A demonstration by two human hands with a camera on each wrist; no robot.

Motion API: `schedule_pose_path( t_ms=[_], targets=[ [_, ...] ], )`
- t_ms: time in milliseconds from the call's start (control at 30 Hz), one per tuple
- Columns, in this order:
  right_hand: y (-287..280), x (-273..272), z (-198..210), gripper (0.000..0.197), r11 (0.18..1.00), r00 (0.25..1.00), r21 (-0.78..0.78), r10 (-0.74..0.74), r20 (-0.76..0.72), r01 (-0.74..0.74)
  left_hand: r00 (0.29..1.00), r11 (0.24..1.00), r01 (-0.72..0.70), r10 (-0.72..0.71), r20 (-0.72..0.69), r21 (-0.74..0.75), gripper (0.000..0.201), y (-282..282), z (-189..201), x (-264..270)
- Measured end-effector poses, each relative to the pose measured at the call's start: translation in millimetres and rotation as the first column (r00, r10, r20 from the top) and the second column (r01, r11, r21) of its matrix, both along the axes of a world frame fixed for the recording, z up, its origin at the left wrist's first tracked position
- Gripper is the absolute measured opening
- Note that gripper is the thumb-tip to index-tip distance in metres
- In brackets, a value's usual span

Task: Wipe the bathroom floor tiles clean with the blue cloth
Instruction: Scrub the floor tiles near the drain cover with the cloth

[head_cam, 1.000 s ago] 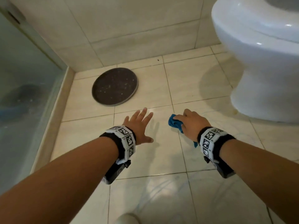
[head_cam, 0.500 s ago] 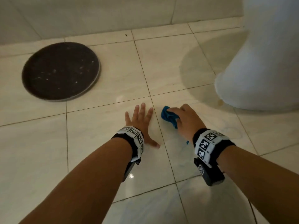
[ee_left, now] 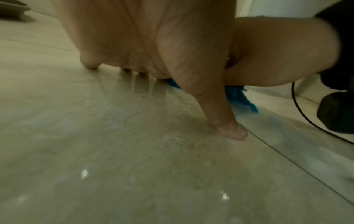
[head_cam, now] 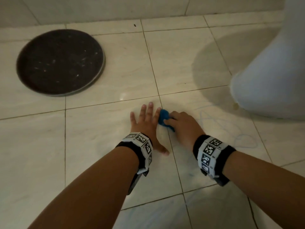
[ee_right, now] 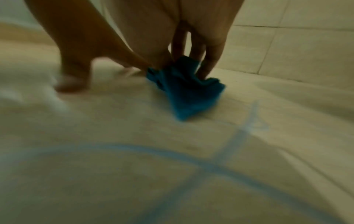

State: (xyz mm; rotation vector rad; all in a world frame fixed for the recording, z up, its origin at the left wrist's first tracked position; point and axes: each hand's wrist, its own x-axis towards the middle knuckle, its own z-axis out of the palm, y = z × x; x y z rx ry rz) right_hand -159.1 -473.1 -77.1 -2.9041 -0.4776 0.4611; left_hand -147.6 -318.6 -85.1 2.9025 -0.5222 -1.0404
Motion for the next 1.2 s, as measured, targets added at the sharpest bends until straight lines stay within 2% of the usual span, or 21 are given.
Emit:
schedule_pose_path(
  t_ms=[33,67,133,167,200,233,300,333,433,467,533,600,633,733,767,833,933,967,1100,1133,1200],
  targets=[
    [-7,4,3,0.046,1.0,1.0,-0.003,0.022,0.012,-0.022,1.0,1.0,-0.002,0.002,0.0,-0.001,0.15,0,0,0],
    [-18,15,4,0.045,0.996,0.996,-0.003,-0.087,0.022,0.087,1.0,1.0,-0.004,0.004,-0.005,-0.003,0.15,0,0,0],
    [-39,33,4,0.043,0.924,0.919,0.023,-0.383,0.093,0.383,1.0,1.0,-0.008,0.008,-0.014,-0.009,0.15,0,0,0],
    [-38,35,4,0.043,0.893,0.889,0.003,-0.448,0.098,0.45,1.0,1.0,-0.008,0.008,-0.016,-0.008,0.15,0,1,0],
    [-30,34,5,0.044,0.908,0.906,-0.032,-0.412,0.096,0.417,1.0,1.0,-0.008,0.008,-0.016,-0.007,0.15,1,0,1],
    [-19,30,4,0.046,0.947,0.947,-0.053,-0.314,0.074,0.318,1.0,1.0,-0.008,0.008,-0.015,-0.005,0.15,0,0,0],
    [-7,17,3,0.049,0.997,0.996,0.0,-0.079,0.03,0.079,1.0,1.0,-0.002,0.002,-0.007,0.002,0.151,0,-1,0],
    [-11,18,5,0.05,0.998,0.998,0.028,-0.053,0.016,0.053,1.0,1.0,-0.002,0.002,-0.004,0.003,0.151,0,-1,0],
    [-40,40,3,0.049,0.934,0.937,0.094,-0.349,0.033,0.345,1.0,1.0,-0.004,0.004,-0.011,-0.005,0.15,1,-1,1],
    [-40,39,4,0.049,0.914,0.914,0.066,-0.403,0.041,0.4,1.0,1.0,-0.005,0.005,-0.012,-0.006,0.15,1,0,0],
    [-26,29,5,0.048,0.942,0.942,0.002,-0.337,0.017,0.337,1.0,1.0,-0.002,0.002,-0.015,-0.004,0.15,0,0,0],
    [-13,13,2,0.044,0.97,0.977,0.111,-0.214,-0.023,0.215,1.0,1.0,0.0,0.0,-0.01,0.003,0.15,0,0,0],
    [-14,11,3,0.042,0.964,0.979,0.169,-0.202,-0.033,0.204,1.0,1.0,-0.002,0.002,-0.009,0.004,0.15,0,0,0],
    [-36,29,1,0.032,0.859,0.897,0.28,-0.441,-0.018,0.428,1.0,1.0,-0.004,0.004,-0.023,-0.005,0.15,0,1,1],
    [-37,31,0,0.031,0.845,0.874,0.264,-0.485,0.009,0.466,1.0,1.0,-0.005,0.005,-0.024,-0.005,0.15,0,1,1],
    [-22,22,-1,0.045,0.916,0.921,0.153,-0.385,0.063,0.372,1.0,1.0,-0.003,0.003,-0.02,0.002,0.151,0,0,0],
    [-11,4,-3,0.055,0.984,0.991,0.141,-0.121,0.058,0.112,1.0,1.0,-0.001,0.001,-0.003,0.007,0.151,0,-1,0],
    [-17,9,-2,0.053,0.986,0.992,0.14,-0.105,0.071,0.094,1.0,1.0,-0.002,0.002,-0.007,0.006,0.151,0,-1,1],
    [-45,35,-1,0.052,0.895,0.902,0.165,-0.428,0.057,0.415,1.0,1.0,-0.002,0.002,-0.02,-0.002,0.151,0,1,1],
    [-37,32,0,0.053,0.911,0.916,0.143,-0.397,0.054,0.386,1.0,1.0,-0.003,0.003,-0.021,-0.003,0.15,0,1,1],
    [-21,17,-5,0.056,0.977,0.982,0.116,-0.183,0.04,0.177,1.0,1.0,-0.001,0.001,-0.02,0.005,0.15,-1,1,1]
  ],
)
